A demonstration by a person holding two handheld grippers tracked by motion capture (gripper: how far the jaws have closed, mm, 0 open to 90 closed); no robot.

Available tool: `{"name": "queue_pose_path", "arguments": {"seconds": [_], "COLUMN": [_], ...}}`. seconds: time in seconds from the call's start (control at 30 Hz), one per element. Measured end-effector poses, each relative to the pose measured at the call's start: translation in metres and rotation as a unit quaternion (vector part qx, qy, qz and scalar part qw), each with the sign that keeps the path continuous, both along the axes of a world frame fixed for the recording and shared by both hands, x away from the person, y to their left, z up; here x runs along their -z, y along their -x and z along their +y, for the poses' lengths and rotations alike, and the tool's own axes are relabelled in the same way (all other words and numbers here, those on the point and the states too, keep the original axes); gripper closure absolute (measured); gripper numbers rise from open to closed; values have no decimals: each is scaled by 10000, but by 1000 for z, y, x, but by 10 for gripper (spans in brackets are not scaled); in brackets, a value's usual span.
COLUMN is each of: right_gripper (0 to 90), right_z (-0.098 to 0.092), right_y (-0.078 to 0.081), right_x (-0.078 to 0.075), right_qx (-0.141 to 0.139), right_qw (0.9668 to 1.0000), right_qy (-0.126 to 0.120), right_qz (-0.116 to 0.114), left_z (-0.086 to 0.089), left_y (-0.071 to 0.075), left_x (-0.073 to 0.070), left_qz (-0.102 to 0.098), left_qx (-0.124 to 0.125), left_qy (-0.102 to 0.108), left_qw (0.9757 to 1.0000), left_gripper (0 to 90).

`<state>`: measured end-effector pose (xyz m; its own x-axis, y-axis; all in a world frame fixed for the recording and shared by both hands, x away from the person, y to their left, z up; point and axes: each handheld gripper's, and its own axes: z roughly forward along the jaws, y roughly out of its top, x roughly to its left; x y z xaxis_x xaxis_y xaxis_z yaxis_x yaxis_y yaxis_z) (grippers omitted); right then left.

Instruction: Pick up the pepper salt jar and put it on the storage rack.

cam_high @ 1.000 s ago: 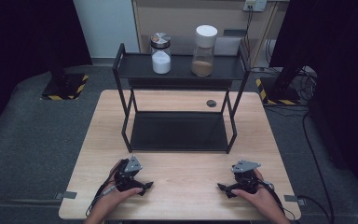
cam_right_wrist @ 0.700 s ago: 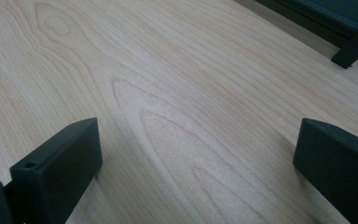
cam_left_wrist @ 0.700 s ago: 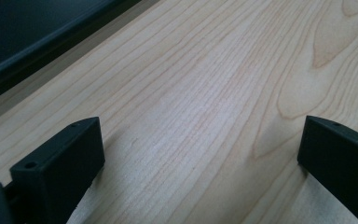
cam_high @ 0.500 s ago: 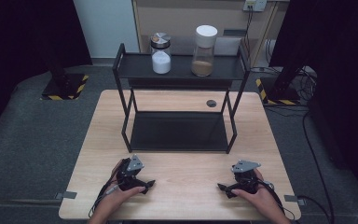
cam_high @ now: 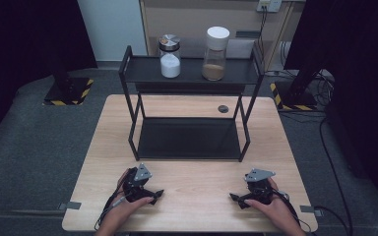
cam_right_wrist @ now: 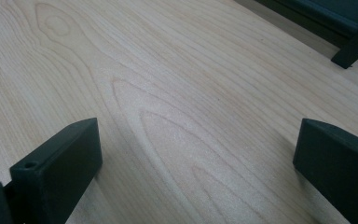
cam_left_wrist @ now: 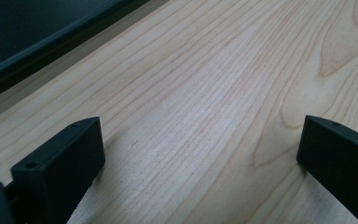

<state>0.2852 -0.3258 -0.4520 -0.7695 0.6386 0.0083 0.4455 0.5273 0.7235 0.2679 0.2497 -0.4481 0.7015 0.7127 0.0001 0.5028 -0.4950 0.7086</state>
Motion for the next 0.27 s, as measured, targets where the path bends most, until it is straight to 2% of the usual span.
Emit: {"name": "queue_pose_path", "arguments": {"seconds": [0.27], "right_gripper": [19], "right_z": [1], "right_y": [1], "right_x": [0], "right_qx": [32], "right_qw": [10000], "right_qy": [-1], "right_qz": [-4], "left_z": [1], "left_y": [-1], "left_x": [0], "left_qz": [1], "left_qx": [43], "left_qy": [-3], "left_qw": [10000], "left_gripper": [0]}}
